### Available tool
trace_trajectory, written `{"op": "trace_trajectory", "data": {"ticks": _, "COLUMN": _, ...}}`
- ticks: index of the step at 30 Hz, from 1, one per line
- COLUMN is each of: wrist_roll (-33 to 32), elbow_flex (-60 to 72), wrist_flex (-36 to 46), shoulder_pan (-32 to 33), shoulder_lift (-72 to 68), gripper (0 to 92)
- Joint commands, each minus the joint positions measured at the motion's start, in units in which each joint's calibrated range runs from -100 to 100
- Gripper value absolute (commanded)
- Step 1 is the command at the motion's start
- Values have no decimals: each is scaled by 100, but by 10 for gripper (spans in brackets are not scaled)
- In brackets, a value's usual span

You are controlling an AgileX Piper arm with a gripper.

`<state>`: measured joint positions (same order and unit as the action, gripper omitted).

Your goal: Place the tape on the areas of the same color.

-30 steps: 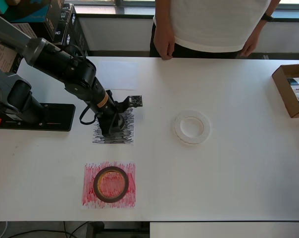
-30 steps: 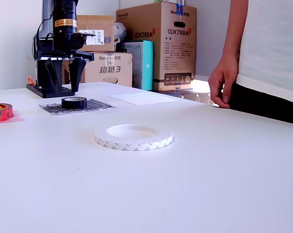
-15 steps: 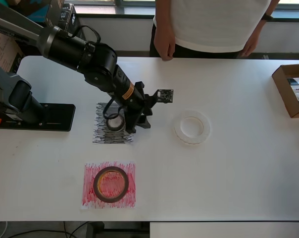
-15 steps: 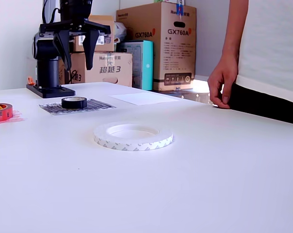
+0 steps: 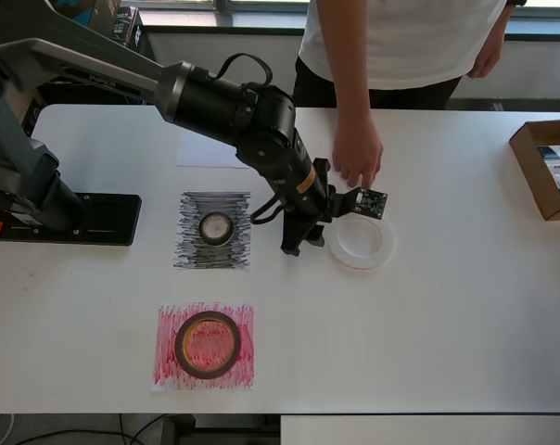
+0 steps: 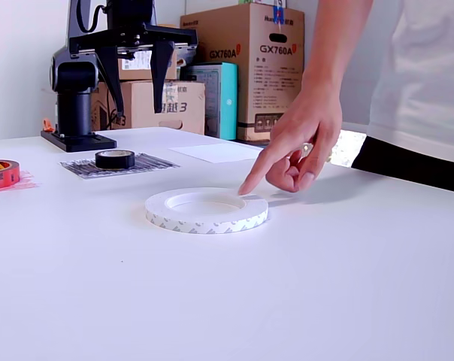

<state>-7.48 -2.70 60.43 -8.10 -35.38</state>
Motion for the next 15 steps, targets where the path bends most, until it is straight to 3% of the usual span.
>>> {"op": "trace_trajectory", "data": {"ticks": 1, "wrist_roll": -38, "elbow_flex": 593, "wrist_flex": 156, "shoulder_pan": 6, "shoulder_lift": -410, "gripper": 507}}
{"op": "trace_trajectory", "data": {"ticks": 15, "wrist_roll": -652, "elbow_flex": 2156, "wrist_flex": 970, "shoulder_pan": 329, "shoulder_lift": -1804, "gripper": 507}}
